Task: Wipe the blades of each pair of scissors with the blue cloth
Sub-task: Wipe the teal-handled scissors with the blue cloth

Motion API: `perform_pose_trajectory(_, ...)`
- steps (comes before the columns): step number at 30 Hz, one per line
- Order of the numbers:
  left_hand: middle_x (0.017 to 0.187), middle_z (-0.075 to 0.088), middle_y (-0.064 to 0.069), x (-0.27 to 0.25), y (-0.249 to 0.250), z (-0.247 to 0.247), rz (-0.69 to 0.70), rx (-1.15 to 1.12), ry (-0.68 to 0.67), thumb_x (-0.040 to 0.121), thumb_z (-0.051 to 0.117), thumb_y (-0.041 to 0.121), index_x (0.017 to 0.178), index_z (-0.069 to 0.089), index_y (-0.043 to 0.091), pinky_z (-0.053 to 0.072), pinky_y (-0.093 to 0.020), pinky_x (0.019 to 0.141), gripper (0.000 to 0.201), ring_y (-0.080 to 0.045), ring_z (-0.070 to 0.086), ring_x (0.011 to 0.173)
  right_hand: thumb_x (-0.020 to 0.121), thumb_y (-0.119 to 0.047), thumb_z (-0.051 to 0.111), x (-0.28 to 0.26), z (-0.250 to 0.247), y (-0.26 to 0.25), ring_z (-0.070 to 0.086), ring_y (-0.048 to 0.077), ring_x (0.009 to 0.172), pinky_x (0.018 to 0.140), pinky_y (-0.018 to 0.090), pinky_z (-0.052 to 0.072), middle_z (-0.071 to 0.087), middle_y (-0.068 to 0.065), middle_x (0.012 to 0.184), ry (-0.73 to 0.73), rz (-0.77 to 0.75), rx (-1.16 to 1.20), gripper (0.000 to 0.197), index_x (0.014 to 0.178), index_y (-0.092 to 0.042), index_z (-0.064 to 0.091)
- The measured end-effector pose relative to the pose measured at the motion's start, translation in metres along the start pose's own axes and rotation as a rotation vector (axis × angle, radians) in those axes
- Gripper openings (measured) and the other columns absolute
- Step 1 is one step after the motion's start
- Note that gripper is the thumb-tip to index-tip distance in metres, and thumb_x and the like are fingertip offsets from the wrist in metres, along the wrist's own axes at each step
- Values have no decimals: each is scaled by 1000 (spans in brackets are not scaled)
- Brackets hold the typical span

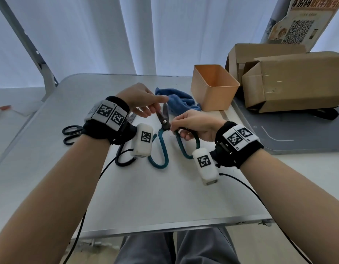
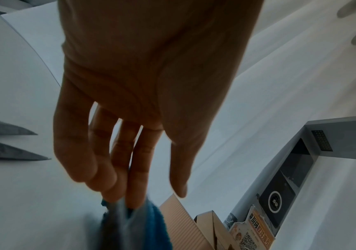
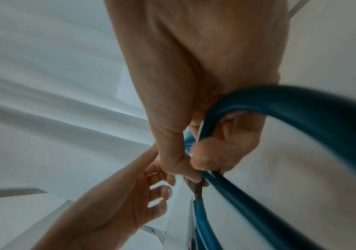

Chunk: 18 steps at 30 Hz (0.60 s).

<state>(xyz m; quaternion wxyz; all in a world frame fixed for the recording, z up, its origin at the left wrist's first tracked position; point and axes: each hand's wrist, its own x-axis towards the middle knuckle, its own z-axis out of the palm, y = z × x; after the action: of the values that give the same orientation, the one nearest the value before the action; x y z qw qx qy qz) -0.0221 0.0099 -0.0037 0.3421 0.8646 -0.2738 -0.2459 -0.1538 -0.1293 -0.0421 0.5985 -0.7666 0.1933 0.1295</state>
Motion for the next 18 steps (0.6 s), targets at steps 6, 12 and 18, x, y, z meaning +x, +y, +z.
perform_pose_trajectory(6, 88, 70, -7, -4, 4, -8, 56, -136, 195, 82, 65, 66, 96, 67, 3, 60, -25, 62, 64, -16, 70, 73, 94, 1, 57, 0, -7, -12, 37, 6, 43, 36, 13, 25, 58, 8, 78, 39, -106, 296, 20, 75, -5, 60)
perform_pose_trajectory(12, 94, 76, -1, -10, 11, -19, 111, -50, -2, 82, 64, 65, 105, 70, 13, 57, -31, 83, 57, -14, 73, 89, 96, 0, 57, -1, -16, -33, 35, 3, 44, 37, 11, 27, 63, 6, 79, 2, -203, 421, 10, 88, -2, 63)
perform_pose_trajectory(18, 80, 67, -4, -2, 21, -20, 249, -259, -21, 99, 56, 42, 107, 70, 8, 58, -32, 78, 37, -17, 68, 75, 94, -5, 62, 11, -30, -58, 43, 4, 52, 43, 11, 37, 66, 7, 85, 121, -322, 503, 24, 114, 7, 67)
